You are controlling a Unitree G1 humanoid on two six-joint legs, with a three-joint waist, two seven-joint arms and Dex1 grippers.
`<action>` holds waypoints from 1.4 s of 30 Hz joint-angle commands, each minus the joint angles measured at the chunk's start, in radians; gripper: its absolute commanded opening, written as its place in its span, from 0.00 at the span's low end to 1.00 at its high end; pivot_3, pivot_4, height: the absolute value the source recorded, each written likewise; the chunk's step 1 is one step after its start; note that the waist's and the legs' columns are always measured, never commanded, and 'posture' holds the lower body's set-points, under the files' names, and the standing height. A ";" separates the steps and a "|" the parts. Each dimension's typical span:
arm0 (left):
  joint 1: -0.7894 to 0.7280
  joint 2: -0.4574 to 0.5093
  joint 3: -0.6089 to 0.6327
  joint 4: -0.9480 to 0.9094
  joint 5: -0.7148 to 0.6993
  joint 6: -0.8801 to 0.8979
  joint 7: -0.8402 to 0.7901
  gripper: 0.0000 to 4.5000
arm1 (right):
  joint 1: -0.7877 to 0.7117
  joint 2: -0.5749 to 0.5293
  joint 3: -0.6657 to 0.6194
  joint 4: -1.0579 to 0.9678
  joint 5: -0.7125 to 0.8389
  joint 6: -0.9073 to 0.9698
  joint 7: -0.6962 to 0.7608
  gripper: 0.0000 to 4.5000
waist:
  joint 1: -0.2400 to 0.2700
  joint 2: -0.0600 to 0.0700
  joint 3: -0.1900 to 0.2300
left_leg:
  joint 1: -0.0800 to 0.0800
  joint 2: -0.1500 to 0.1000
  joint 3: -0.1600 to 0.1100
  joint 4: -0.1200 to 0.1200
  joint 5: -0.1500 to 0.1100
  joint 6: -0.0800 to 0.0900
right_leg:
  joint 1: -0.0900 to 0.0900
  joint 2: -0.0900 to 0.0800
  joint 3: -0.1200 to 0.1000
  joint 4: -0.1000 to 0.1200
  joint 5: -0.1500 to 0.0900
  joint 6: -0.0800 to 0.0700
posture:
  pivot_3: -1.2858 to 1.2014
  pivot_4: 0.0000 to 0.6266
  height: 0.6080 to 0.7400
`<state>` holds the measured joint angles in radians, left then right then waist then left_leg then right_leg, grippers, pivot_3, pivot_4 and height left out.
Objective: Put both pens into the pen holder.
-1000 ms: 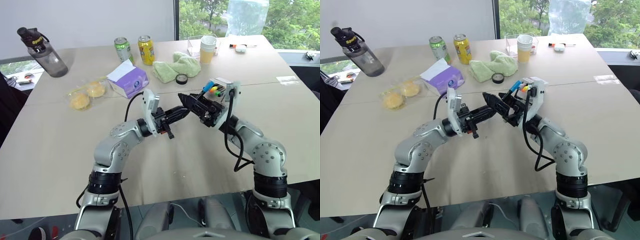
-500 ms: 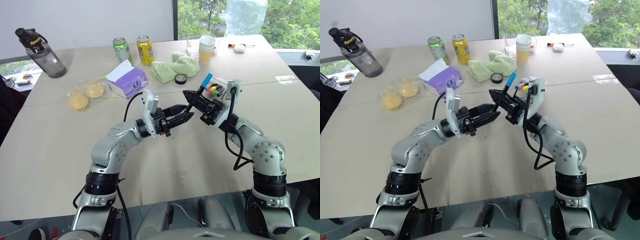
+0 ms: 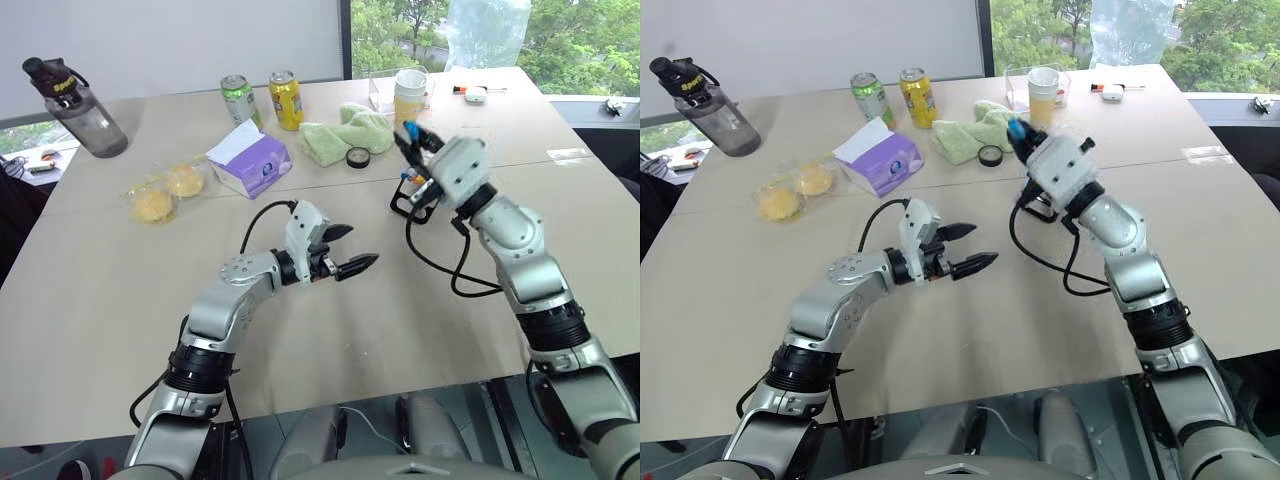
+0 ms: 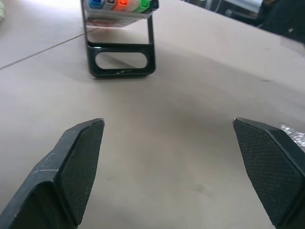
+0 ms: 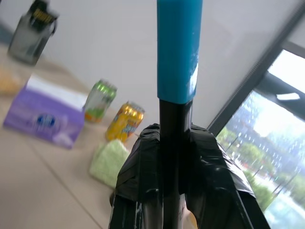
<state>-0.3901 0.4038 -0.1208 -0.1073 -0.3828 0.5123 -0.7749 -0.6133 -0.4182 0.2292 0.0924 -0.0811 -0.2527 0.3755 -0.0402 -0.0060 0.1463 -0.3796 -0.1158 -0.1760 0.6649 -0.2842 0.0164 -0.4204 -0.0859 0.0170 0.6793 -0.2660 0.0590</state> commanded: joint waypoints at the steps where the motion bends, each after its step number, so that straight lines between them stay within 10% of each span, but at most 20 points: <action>1: -0.013 0.010 0.013 -0.057 0.008 -0.022 0.008 0.99 | -0.040 -0.013 -0.002 0.070 -0.060 -0.149 0.006 0.02 | 0.000 0.000 0.000 | 0.000 0.000 0.000 0.000 0.000 0.000 | 0.000 0.000 0.000 0.000 0.000 0.000 | 0.52 0.24 1.00; 20: -0.014 0.045 0.065 -0.156 0.035 -0.049 0.075 0.99 | -0.153 -0.007 -0.028 0.422 -0.139 -0.360 0.006 0.02 | -0.002 0.000 0.000 | 0.000 0.000 0.001 0.000 0.000 0.000 | 0.000 0.000 0.001 0.000 0.000 0.000 | 0.52 0.24 1.00; 21: -0.013 0.047 0.064 -0.156 0.035 -0.049 0.075 1.00 | -0.157 -0.008 -0.029 0.430 -0.141 -0.362 0.005 0.26 | -0.001 0.000 0.000 | 0.000 0.000 0.001 0.000 0.000 0.000 | 0.000 0.000 0.001 0.000 0.000 0.000 | 0.52 0.24 1.00; 29: -0.012 0.055 0.056 -0.143 0.046 -0.061 0.074 1.00 | -0.176 -0.007 -0.048 0.470 -0.174 -0.376 -0.066 0.99 | -0.001 0.000 0.000 | 0.000 0.000 0.001 0.000 0.000 0.000 | 0.000 0.000 0.001 0.000 0.000 0.000 | 0.52 0.24 1.00; 42: 0.087 0.111 0.068 -0.170 0.099 -0.087 0.088 1.00 | 0.044 0.026 -0.077 0.124 0.187 -0.123 0.187 0.99 | -0.003 0.000 0.000 | 0.001 0.002 0.001 0.000 0.000 0.000 | 0.001 0.001 0.002 0.000 0.000 0.000 | 0.52 0.24 1.00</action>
<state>-0.3370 0.4868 -0.0793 -0.2401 -0.3097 0.4534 -0.6929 -0.6065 -0.3743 0.1608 0.3241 0.0169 -0.4354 0.4893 -0.0434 -0.0061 0.1461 -0.3792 -0.1138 -0.1754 0.6643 -0.2842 0.0164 -0.4201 -0.0851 0.0189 0.6788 -0.2659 0.0590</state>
